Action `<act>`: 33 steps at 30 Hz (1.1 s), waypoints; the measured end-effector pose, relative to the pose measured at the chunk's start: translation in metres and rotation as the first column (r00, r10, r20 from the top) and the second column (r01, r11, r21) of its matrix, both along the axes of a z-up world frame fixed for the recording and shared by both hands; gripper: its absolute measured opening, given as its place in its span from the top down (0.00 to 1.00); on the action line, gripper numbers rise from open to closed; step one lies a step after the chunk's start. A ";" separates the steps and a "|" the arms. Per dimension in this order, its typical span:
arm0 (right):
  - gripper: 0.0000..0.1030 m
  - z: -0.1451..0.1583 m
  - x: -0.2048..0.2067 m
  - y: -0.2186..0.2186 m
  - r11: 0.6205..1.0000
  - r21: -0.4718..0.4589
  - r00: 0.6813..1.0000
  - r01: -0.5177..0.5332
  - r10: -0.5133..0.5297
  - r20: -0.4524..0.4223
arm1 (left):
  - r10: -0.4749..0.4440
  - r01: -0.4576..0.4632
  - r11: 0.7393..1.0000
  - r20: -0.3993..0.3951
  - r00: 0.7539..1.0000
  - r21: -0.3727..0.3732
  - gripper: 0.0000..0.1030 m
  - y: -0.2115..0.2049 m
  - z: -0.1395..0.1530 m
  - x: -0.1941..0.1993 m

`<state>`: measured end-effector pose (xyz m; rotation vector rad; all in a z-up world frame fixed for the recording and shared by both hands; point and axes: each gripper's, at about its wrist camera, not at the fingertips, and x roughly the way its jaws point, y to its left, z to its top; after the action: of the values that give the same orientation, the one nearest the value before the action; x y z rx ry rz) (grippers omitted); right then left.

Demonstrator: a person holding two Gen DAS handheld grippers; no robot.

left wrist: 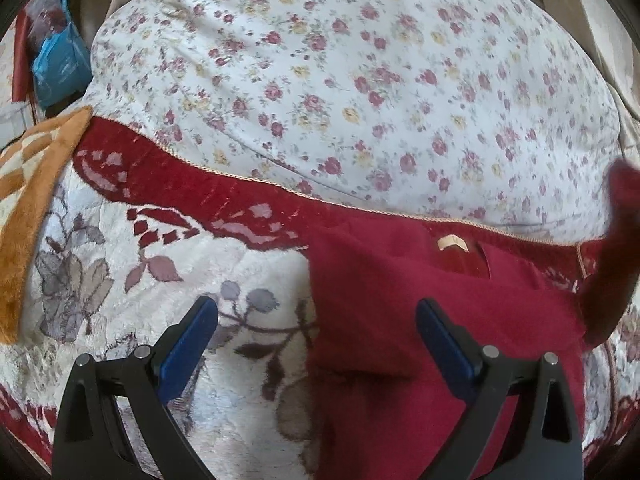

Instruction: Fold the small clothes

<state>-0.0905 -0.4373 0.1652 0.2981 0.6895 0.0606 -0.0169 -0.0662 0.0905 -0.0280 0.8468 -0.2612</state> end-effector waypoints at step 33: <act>0.20 -0.112 -0.079 -0.022 0.980 0.179 0.989 0.085 -0.062 -0.132 | -0.162 0.189 0.969 -0.171 0.972 0.157 0.80 -0.112 -0.053 0.025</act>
<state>-0.1697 -0.4592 0.0528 0.5085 0.7990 0.0355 0.0078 -0.1781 0.0373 0.1920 1.0280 -0.3550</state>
